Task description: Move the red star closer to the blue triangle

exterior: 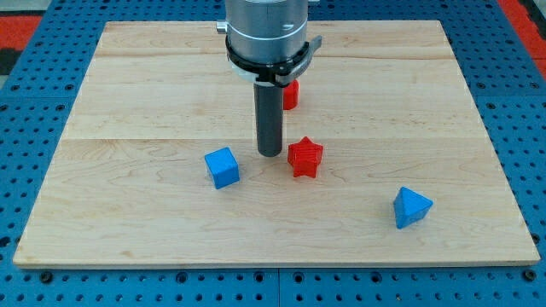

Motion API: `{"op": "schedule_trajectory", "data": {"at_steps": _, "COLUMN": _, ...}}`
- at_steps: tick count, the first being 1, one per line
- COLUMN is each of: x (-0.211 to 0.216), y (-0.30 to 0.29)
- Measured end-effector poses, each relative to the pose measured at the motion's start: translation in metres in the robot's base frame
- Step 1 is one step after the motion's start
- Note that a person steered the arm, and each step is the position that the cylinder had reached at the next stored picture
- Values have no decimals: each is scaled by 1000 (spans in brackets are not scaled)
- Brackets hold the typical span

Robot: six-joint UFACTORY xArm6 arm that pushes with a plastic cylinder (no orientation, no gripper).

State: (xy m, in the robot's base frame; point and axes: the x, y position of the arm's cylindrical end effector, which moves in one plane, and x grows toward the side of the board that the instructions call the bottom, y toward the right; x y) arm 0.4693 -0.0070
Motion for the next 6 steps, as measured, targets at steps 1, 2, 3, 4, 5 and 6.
{"op": "schedule_trajectory", "data": {"at_steps": 1, "x": 4, "y": 31}}
{"op": "schedule_trajectory", "data": {"at_steps": 2, "x": 4, "y": 69}}
{"op": "schedule_trajectory", "data": {"at_steps": 3, "x": 20, "y": 82}}
{"op": "schedule_trajectory", "data": {"at_steps": 4, "x": 10, "y": 96}}
{"op": "schedule_trajectory", "data": {"at_steps": 5, "x": 1, "y": 109}}
{"op": "schedule_trajectory", "data": {"at_steps": 6, "x": -14, "y": 123}}
